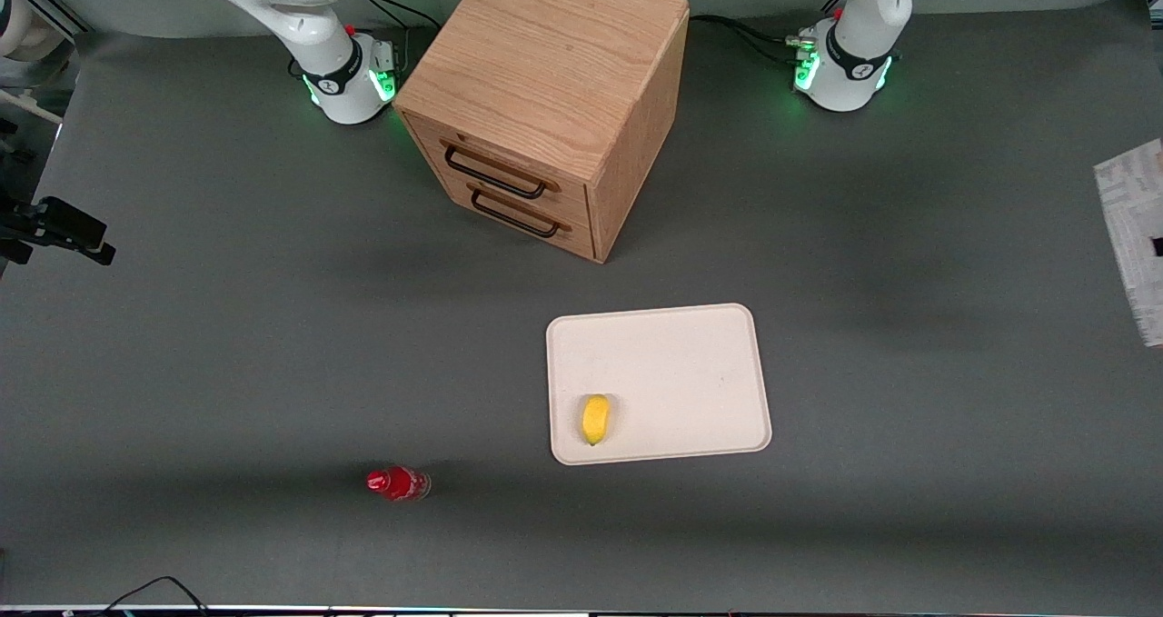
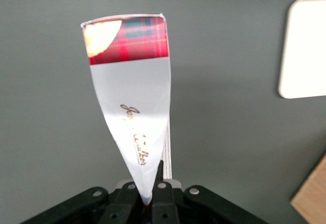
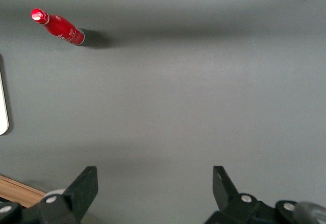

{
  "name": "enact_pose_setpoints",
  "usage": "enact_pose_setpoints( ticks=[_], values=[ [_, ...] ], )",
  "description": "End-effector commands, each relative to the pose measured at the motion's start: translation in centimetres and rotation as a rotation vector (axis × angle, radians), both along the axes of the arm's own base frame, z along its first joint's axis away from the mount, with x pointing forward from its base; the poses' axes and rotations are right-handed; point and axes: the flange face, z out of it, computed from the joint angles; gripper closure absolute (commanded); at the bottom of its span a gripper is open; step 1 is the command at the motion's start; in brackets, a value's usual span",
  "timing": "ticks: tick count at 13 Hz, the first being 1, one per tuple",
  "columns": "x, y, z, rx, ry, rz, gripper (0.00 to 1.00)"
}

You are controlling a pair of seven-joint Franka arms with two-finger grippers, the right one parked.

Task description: Place red cookie box on tray

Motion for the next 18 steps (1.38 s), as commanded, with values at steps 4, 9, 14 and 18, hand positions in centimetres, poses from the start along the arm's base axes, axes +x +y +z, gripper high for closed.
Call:
enact_pose_setpoints(
  ticks=[4, 9, 14, 18],
  values=[
    [1.2, -23.8, -4.2, 0.037, 0.049, 0.111, 1.00],
    [3.3, -35.0, -20.2, 0.011, -0.032, 0.225, 1.00],
    [4.3, -39.6, -31.2, 0.086, -0.142, 0.402, 0.64],
    [4.4, -38.0, -26.7, 0.120, -0.131, 0.426, 0.00]
  ],
)
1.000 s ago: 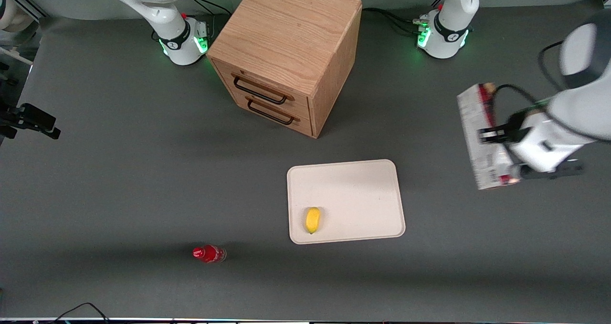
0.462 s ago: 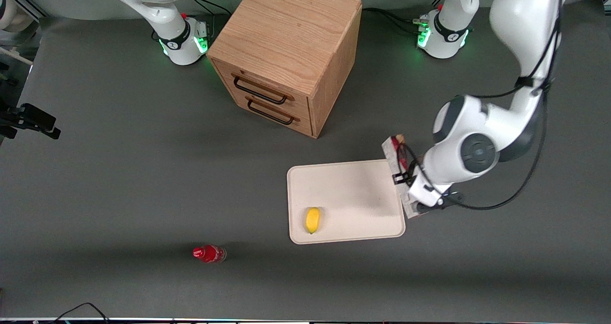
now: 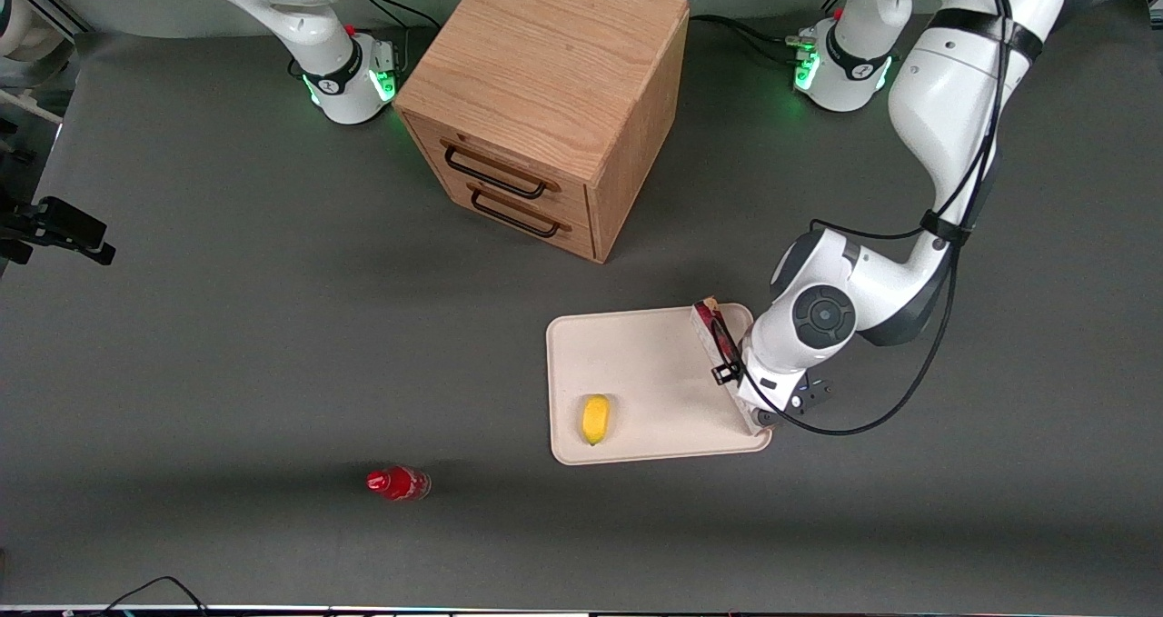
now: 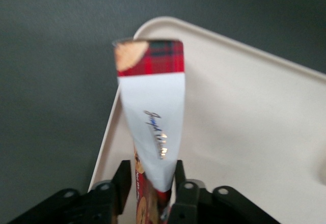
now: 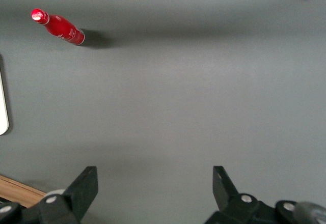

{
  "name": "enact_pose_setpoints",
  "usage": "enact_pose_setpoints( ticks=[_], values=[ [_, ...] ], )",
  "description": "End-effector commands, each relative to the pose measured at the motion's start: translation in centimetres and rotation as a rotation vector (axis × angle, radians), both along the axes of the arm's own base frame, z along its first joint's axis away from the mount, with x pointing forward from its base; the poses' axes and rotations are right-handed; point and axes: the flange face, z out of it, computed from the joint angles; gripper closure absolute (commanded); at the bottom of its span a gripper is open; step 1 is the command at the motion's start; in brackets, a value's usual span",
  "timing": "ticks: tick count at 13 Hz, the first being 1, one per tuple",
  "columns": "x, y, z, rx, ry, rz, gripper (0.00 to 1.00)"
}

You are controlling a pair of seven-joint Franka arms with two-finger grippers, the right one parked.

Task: Place red cookie box on tray
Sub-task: 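Carry the box over the white tray and lower it onto the tray, then open the left gripper and raise it away from the box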

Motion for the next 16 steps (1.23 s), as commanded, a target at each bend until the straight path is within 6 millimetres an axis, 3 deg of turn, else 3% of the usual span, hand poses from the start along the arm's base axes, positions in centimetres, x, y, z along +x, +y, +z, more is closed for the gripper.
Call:
enact_pose_setpoints(
  ticks=[1, 3, 4, 5, 7, 9, 12, 13, 16],
  values=[
    [-0.4, 2.0, 6.6, 0.045, 0.032, 0.036, 0.00],
    [-1.0, 3.2, 12.0, -0.001, 0.048, -0.003, 0.00],
    [-1.4, 5.1, 14.4, 0.013, 0.071, -0.009, 0.00],
    [-3.1, 8.6, 19.5, 0.022, 0.116, -0.094, 0.00],
    [-5.0, 13.7, 24.4, -0.004, 0.161, -0.181, 0.00],
    [-7.8, 20.3, 28.9, -0.034, 0.216, -0.315, 0.00],
    [-12.4, 29.7, 33.8, -0.092, 0.241, -0.491, 0.00],
    [-13.7, 31.8, 34.8, -0.097, 0.238, -0.533, 0.00],
    [-19.0, 33.5, 36.0, -0.032, 0.219, -0.566, 0.00]
  ],
)
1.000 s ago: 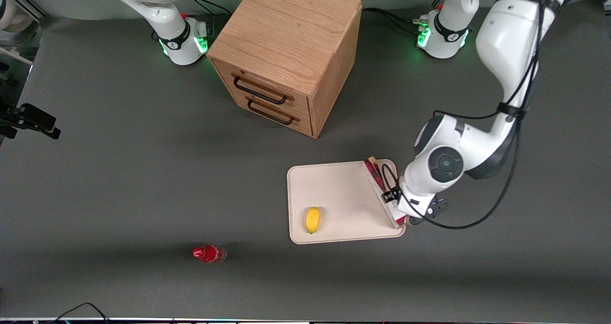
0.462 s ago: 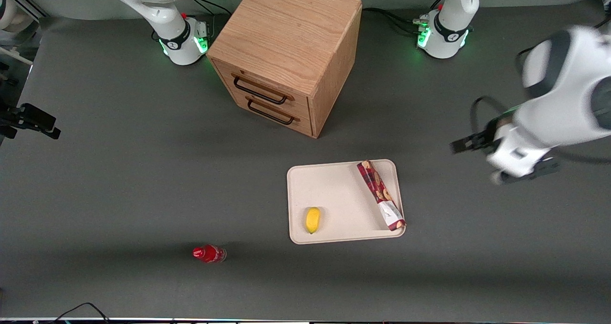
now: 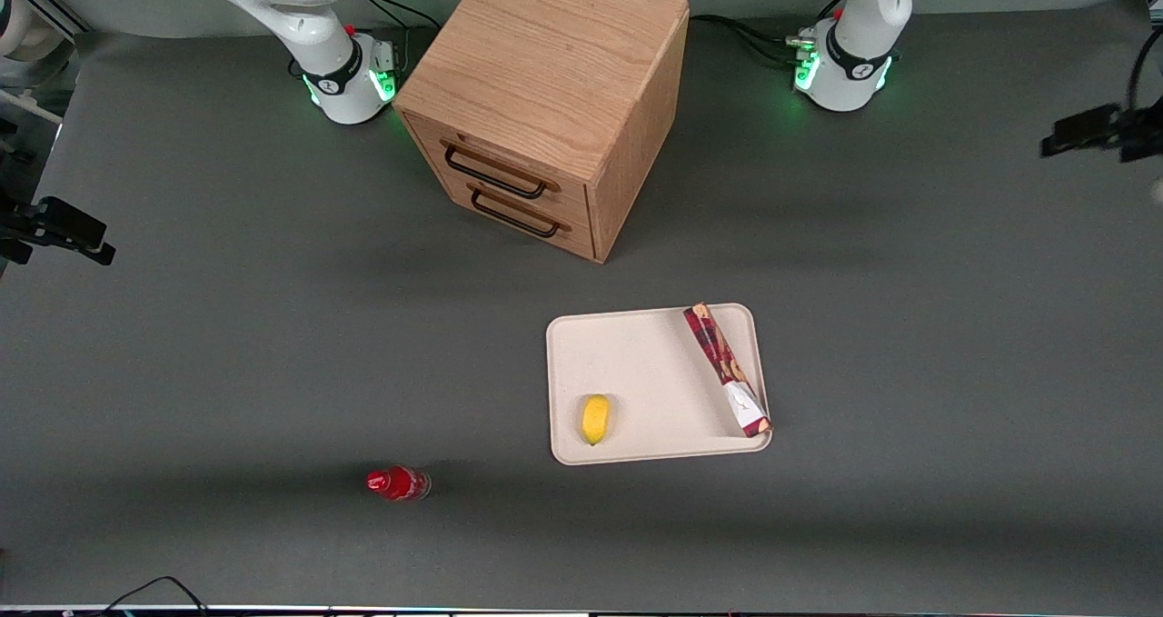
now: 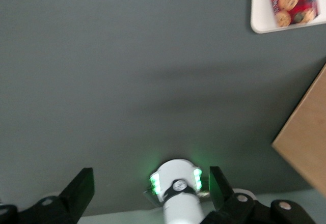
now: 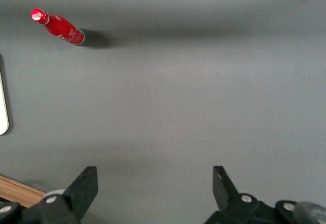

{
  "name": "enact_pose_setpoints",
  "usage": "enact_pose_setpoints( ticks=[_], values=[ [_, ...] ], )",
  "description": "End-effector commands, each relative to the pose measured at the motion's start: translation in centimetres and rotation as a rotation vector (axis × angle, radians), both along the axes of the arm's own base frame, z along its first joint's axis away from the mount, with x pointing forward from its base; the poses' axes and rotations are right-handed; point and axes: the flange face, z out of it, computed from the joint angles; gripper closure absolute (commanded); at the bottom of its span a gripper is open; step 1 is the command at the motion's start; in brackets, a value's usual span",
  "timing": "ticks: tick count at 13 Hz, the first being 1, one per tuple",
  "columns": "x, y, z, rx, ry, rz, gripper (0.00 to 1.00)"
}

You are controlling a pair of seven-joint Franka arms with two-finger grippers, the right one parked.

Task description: Place red cookie box on tray

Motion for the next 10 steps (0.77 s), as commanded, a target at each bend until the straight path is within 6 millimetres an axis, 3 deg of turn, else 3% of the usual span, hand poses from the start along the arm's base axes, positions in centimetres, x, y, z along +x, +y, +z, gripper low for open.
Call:
enact_pose_setpoints(
  ticks=[1, 3, 6, 10],
  values=[
    [-5.6, -1.0, 0.0, 0.024, -0.052, -0.062, 0.00],
    [-7.6, -2.2, 0.6, 0.040, -0.087, -0.078, 0.00],
    [-7.2, -6.0, 1.7, 0.062, -0.103, -0.140, 0.00],
    [-6.1, -6.6, 2.7, 0.057, -0.100, -0.131, 0.00]
  ],
)
